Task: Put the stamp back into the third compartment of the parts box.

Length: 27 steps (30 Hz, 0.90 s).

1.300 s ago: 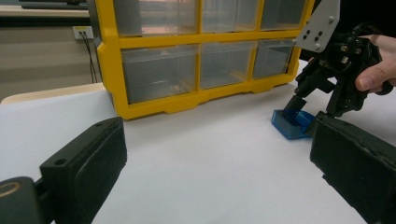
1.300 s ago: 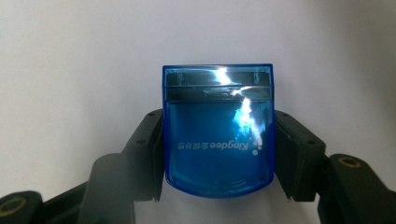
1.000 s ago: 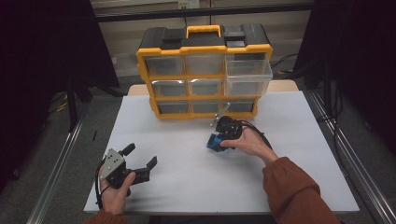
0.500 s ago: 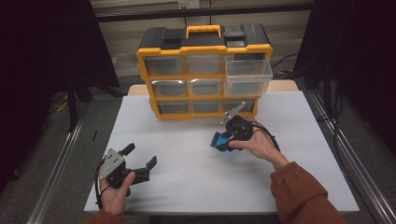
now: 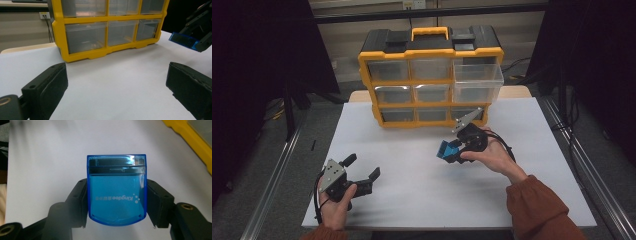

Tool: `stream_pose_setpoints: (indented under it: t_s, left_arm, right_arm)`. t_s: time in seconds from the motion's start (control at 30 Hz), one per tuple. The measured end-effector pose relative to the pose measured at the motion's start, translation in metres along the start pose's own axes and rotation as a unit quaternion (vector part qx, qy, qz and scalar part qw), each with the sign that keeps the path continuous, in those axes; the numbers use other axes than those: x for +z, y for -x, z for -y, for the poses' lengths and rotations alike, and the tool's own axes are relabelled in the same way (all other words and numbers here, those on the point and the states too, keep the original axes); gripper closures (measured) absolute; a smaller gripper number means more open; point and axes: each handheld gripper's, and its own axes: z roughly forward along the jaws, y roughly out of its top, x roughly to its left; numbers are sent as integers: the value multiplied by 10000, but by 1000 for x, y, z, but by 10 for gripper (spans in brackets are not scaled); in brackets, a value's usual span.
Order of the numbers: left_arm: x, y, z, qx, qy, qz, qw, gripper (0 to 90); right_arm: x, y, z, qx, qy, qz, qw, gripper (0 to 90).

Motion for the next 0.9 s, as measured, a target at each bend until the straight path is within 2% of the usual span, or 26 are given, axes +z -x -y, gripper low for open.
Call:
stream_pose_setpoints:
  t_s: [0.13, 0.2, 0.23, 0.43, 0.63, 0.9]
  left_arm:
    - [0, 1, -1, 28, 32, 49, 10000, 40]
    - [-2, 1, -1, 62, 18, -26, 10000, 41]
    - [-1, 0, -1, 15, 63, 51, 10000, 40]
    - [-2, 0, -1, -18, 41, -44, 10000, 40]
    - [-1, -1, 0, 7, 35, -15, 10000, 40]
    - [0, -2, 0, 2, 13, -47, 10000, 40]
  right_arm:
    - [-8, -3, -3, 11, 146, -50, 9999, 419]
    - [-12, -6, -5, -58, 205, -24, 9998, 419]
    - [-14, -8, -6, -120, 223, -13, 9997, 419]
    - [-27, -20, -18, -245, 411, -79, 9988, 419]
    - [-33, -22, -24, -289, 484, -54, 9984, 419]
    - [-50, -23, -32, -304, 529, -15, 9981, 419]
